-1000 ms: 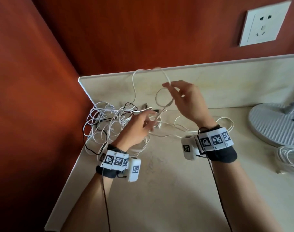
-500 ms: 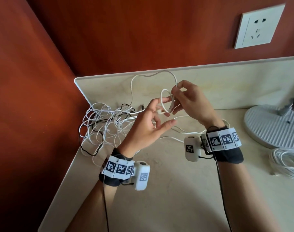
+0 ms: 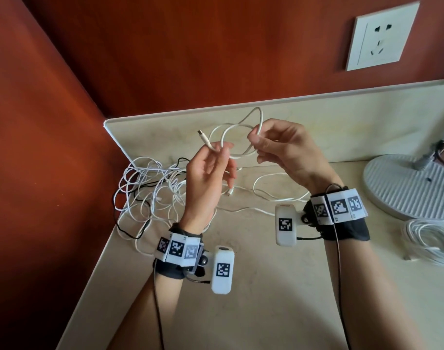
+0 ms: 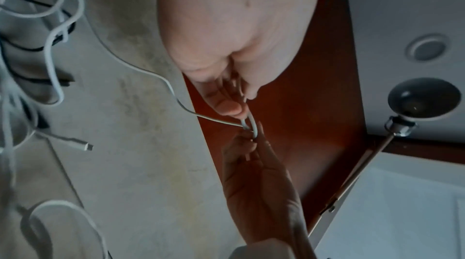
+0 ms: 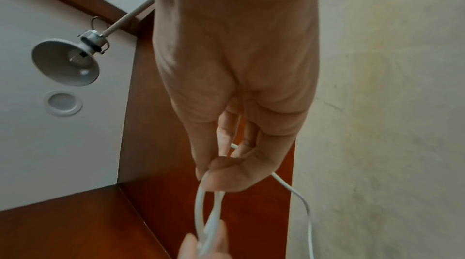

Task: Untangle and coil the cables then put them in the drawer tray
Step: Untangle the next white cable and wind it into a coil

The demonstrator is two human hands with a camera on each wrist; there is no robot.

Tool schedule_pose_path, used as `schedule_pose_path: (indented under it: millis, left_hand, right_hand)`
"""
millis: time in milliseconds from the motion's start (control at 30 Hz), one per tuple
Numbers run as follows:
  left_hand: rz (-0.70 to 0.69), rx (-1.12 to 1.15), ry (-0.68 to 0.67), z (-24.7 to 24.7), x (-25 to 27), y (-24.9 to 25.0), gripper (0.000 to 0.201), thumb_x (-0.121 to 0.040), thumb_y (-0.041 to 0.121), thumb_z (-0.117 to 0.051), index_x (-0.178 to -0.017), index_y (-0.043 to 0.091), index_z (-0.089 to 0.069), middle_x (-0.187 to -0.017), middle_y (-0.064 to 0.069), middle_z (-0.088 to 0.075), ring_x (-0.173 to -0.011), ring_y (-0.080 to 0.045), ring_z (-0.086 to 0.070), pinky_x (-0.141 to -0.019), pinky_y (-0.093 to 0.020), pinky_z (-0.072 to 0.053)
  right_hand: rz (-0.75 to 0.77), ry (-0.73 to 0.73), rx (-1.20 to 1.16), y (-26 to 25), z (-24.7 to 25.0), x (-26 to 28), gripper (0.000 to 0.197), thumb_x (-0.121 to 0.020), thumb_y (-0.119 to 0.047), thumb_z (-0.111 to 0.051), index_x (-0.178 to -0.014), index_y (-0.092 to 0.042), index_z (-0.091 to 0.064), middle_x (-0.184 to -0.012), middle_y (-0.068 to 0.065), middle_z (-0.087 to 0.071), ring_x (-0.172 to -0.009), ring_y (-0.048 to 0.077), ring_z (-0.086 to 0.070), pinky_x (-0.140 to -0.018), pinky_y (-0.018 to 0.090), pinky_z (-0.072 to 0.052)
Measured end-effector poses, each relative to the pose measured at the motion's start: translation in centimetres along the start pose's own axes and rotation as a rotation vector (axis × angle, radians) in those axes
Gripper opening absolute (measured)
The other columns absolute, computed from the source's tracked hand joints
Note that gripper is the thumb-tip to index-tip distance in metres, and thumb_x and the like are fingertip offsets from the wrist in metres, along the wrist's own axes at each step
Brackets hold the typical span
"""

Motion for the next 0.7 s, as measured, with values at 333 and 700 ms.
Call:
schedule_pose_path:
  millis: [333, 700]
  left_hand:
    - [-0.066, -0.414, 0.095, -0.1, 0.0, 0.1, 0.015, -0.108, 0.01, -0.046, -0.1, 0.004, -0.057, -0.073, -0.001, -0.072, -0.063, -0.018, -0.073, -0.057, -0.035, -0.057]
    - [-0.054, -0.549, 0.127, 2.0, 0.1, -0.2, 0.027, -0.11, 0.011, -0.037, -0.111, 0.011, -0.064, -0.079, 0.003, -0.071, -0.061, -0.013, -0.07, -0.054, -0.027, -0.053]
  right_hand:
    - [0.029, 0.111, 0.067, 0.4, 0.3, -0.4, 0.013, -0.096, -0.011, -0.073, -0.099, 0.0, -0.068, -0.06, 0.005, -0.051, -0.053, 0.015, -0.043, -0.052, 0.028, -0.046]
    - [0.012, 0.225, 0.456, 0.6, 0.2, -0.3, 0.03, -0.085, -0.024, -0.087, -0.1, -0.015, -0.062, -0.094, 0.005, -0.071, -0.066, 0.011, -0.063, -0.061, 0.03, -0.051]
Point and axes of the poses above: each hand's wrist, its own x-axis away from the middle knuckle, its own z-axis out of the back of the hand, y = z × x, the point moved 10 cm from there along -x, towards the middle knuckle
